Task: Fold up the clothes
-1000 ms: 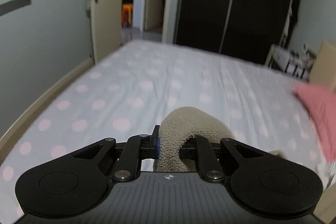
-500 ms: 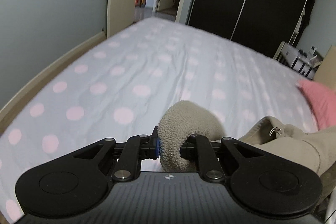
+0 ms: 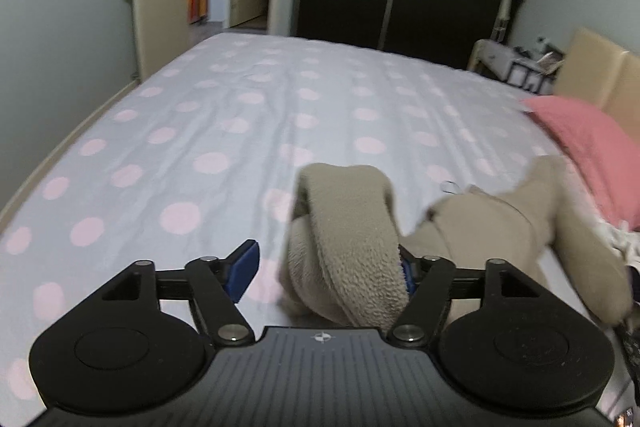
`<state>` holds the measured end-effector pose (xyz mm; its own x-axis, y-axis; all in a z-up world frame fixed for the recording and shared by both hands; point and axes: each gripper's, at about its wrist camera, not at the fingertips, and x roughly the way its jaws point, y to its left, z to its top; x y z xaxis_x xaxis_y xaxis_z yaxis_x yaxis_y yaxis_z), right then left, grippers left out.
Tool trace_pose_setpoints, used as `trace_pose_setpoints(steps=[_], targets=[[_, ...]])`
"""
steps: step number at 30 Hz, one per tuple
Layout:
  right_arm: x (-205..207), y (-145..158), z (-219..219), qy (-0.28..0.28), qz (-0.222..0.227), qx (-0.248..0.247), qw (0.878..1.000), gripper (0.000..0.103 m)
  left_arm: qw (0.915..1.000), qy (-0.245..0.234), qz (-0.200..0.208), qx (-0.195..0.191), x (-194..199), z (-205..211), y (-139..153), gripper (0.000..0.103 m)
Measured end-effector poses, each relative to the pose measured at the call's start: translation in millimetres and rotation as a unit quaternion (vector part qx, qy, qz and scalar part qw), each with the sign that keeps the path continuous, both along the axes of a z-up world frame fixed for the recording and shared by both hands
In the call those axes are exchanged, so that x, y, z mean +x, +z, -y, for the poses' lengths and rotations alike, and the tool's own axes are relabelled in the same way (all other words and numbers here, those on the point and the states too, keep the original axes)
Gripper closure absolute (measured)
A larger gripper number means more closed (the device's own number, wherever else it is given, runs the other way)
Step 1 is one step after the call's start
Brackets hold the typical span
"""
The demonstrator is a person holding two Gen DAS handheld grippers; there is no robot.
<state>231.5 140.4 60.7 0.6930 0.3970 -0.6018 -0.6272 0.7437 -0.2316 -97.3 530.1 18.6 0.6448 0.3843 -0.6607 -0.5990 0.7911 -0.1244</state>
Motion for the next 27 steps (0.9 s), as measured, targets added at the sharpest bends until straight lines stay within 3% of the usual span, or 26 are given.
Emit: trace_pose_setpoints(steps=[10, 17, 22, 27], targets=[[-72.2, -131.2, 52.6, 0.058, -0.143, -0.034, 0.987, 0.043, 0.9997, 0.002, -0.015, -0.019, -36.4, 26.0, -61.2, 0.033], [-131.3, -211.3, 54.2, 0.057, -0.244, -0.019, 0.968, 0.043, 0.9993, 0.032, -0.011, -0.016, -44.1, 28.6, -72.0, 0.033], [-154.9, -241.6, 27.2, 0.060, -0.307, 0.025, 0.950, 0.039, 0.9984, 0.055, -0.003, -0.015, -45.4, 24.8, -70.4, 0.031], [-167.9, -254.7, -4.3, 0.064, -0.333, 0.046, 0.940, 0.035, 0.9977, 0.064, -0.015, -0.017, -42.7, 19.6, -74.3, 0.031]])
